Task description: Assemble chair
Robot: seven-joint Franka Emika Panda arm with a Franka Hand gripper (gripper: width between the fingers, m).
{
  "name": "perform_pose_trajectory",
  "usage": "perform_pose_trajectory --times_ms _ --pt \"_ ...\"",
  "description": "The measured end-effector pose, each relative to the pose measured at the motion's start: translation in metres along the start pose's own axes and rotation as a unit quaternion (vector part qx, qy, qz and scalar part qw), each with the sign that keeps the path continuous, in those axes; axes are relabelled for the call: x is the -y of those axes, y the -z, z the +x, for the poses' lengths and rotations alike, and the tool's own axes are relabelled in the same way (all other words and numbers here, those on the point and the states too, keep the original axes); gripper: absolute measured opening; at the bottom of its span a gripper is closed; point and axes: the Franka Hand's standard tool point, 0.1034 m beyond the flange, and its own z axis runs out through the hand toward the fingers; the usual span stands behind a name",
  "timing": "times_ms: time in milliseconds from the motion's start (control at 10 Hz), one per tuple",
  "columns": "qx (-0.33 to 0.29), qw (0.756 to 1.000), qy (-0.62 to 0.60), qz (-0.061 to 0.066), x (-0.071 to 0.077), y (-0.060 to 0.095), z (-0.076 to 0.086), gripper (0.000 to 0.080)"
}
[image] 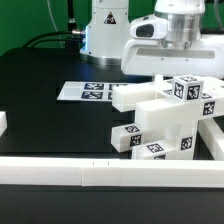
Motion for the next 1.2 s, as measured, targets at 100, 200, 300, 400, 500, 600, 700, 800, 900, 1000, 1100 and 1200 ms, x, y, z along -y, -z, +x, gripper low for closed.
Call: perform_pose_trajectory --times_ms 100,200,300,400,500,600,700,800,900,1000,1100,1200 --pt "0.010 1.000 0.001 0.009 -0.002 0.018 0.003 0.0281" --pt "0.016 1.000 -0.006 0.019 -0.003 0.037 0.009 0.0281" --pt "0.014 1.000 -0.010 0.024 -0.004 0.045 0.014 0.0281" --pt "0.014 1.000 -0.009 0.021 -0.005 0.042 0.013 0.0281" --pt "0.014 1.000 -0.009 0.021 -0.005 0.042 0.013 0.0281" --pt "0.014 1.000 -0.009 0.021 -0.005 0.042 0.013 0.0281" --pt "0.016 1.000 0.005 0.022 -0.007 0.044 0.015 0.0281" --pt "0.012 0.999 0.028 0.026 -0.020 0.062 0.031 0.0281" --pt "0.006 0.999 0.030 0.031 -0.028 0.075 0.048 0.0281" --pt "0.003 0.999 0.036 0.034 -0.032 0.083 0.060 0.0281" --pt "0.001 0.999 0.035 0.032 -0.032 0.081 0.060 0.0281" --pt "0.002 0.999 0.035 0.032 -0.032 0.080 0.059 0.0281"
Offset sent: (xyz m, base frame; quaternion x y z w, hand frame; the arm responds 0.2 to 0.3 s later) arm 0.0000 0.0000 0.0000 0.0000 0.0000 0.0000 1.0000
